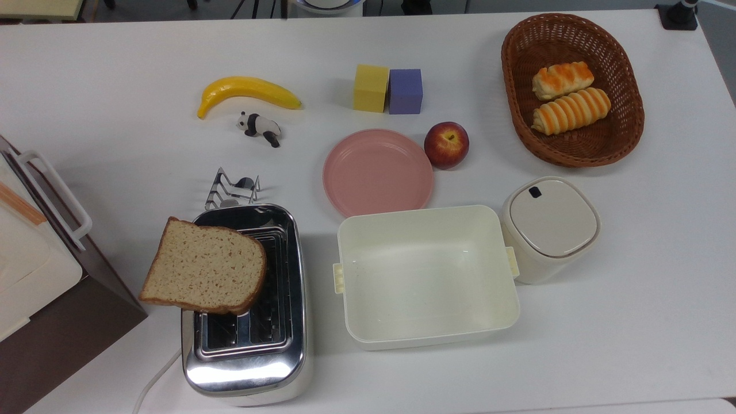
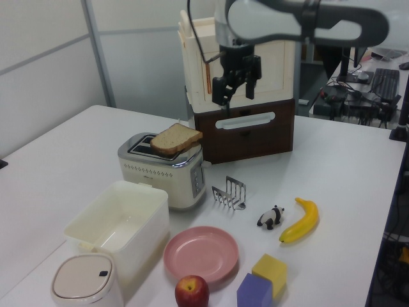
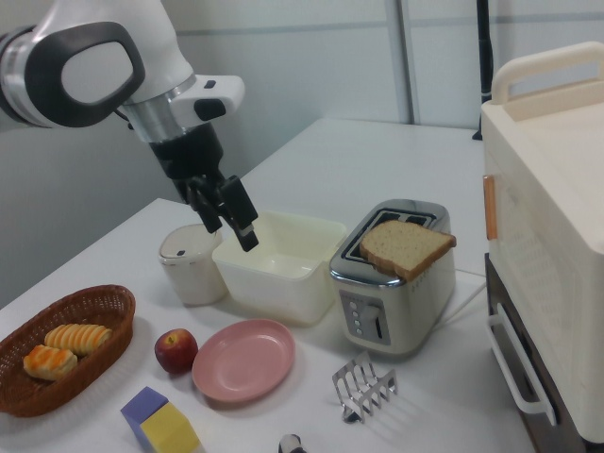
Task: Put the bread in the toaster
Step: 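Raise the open gripper away from the toaster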
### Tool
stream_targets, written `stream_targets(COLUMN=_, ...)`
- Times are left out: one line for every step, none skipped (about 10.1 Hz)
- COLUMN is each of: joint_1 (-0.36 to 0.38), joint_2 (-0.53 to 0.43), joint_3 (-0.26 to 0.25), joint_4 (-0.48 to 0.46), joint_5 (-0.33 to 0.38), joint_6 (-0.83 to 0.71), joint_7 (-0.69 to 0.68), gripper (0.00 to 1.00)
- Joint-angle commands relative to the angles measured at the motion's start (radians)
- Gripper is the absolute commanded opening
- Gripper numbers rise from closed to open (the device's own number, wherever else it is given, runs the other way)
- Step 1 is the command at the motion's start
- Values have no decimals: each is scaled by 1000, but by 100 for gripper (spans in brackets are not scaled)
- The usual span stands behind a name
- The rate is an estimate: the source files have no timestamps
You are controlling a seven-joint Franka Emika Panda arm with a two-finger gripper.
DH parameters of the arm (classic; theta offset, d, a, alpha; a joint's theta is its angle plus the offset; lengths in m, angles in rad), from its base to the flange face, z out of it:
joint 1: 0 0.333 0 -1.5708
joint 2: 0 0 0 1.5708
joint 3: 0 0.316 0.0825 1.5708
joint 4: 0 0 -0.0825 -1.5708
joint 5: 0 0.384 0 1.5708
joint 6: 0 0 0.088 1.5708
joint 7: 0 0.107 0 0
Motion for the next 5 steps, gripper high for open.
stream_targets(joint_1=6, joint_2=-18, joint_3=-7, joint_4=-31, joint_5=57, joint_6=-21, joint_7=-25, gripper=100)
stream_targets(joint_1=6, joint_2=-19, joint_3=-7, joint_4=-29, joint_5=62, joint_6=-18, joint_7=-22, gripper=100)
stream_targets(joint_1=5, joint_2=-19, joint_3=-9, joint_4=-29, joint_5=63, joint_6=-13, joint_7=-23, gripper=100)
stream_targets(joint_1=5, joint_2=-16, joint_3=-10, joint_4=-29, joint_5=71, joint_6=-10, joint_7=-23, gripper=100)
stream_targets(joint_1=2, joint_2=-15, joint_3=-12, joint_4=-32, joint_5=71, joint_6=-10, joint_7=-32, gripper=100)
